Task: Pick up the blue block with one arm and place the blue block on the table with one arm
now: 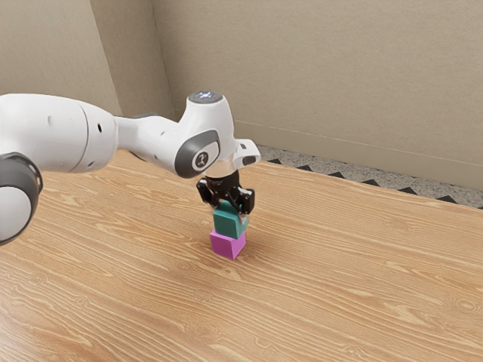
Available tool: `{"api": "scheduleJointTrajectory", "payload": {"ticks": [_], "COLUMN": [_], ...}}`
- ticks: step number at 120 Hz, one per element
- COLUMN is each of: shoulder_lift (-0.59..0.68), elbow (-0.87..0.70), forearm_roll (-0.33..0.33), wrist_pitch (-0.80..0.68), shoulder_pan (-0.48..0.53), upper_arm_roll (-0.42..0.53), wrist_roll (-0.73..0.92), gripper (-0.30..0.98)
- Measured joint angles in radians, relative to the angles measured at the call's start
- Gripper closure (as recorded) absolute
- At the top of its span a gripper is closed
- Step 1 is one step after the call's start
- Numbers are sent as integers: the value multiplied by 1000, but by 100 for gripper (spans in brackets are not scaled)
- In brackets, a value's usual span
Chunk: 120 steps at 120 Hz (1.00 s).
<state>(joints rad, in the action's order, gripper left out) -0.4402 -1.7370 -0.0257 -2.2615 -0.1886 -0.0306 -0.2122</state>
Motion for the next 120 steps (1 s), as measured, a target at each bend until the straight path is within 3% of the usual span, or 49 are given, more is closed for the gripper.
{"api": "scheduleJointTrajectory", "payload": {"ticks": [51, 87, 120], "shoulder_lift": [25, 45, -48], "elbow": [70, 68, 76], "forearm_roll": [-31, -40, -30], "wrist_pitch": [43, 74, 76], "shoulder_pan": [-8, -245, -288], "upper_arm_roll": [-2, -1, 4], "wrist_roll": [-4, -5, -5], "gripper": [33, 33, 33]}}
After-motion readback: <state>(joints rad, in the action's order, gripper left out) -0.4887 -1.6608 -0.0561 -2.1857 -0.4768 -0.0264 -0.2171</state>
